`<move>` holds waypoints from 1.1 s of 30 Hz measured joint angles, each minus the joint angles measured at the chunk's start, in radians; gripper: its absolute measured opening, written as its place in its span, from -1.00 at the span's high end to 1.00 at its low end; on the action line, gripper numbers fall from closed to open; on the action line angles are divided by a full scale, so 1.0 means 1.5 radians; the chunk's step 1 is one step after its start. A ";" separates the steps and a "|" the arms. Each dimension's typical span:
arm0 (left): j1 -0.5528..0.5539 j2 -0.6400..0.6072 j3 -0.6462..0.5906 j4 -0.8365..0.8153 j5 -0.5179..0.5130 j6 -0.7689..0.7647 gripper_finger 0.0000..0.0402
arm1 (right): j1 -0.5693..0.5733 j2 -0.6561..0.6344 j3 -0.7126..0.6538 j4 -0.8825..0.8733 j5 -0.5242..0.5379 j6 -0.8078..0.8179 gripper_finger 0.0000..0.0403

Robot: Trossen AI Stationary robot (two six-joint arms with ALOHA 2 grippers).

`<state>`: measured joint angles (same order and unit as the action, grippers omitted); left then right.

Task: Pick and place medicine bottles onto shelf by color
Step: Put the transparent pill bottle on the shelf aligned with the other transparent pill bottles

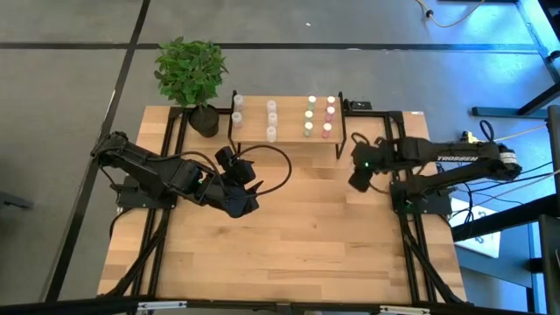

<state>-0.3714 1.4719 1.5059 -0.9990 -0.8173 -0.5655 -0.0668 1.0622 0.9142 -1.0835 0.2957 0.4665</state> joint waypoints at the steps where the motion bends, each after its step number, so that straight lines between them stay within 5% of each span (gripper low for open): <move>1: 0.000 0.000 0.000 0.000 0.000 0.000 -0.38 | 0.022 0.000 0.000 0.014 -0.008 -0.005 0.22; 14: 0.003 0.000 0.000 0.009 -0.022 0.060 -0.38 | 0.274 0.047 0.000 0.236 -0.038 -0.089 0.21; 20: 0.005 0.000 0.000 0.030 0.016 0.061 -0.38 | 0.290 0.129 0.000 0.323 -0.041 -0.108 0.21; 28: -0.037 0.000 0.000 0.049 0.172 0.104 -0.38 | 0.289 0.231 0.007 0.402 -0.021 -0.145 0.21; 33: -0.097 0.000 0.000 0.124 0.172 0.192 -0.38 | 0.286 0.310 0.070 0.397 -0.018 -0.167 0.21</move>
<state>-0.5164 1.4719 1.5055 -0.8132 -0.5587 -0.2769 0.3626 1.5265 1.0189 -0.4886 0.2681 0.2157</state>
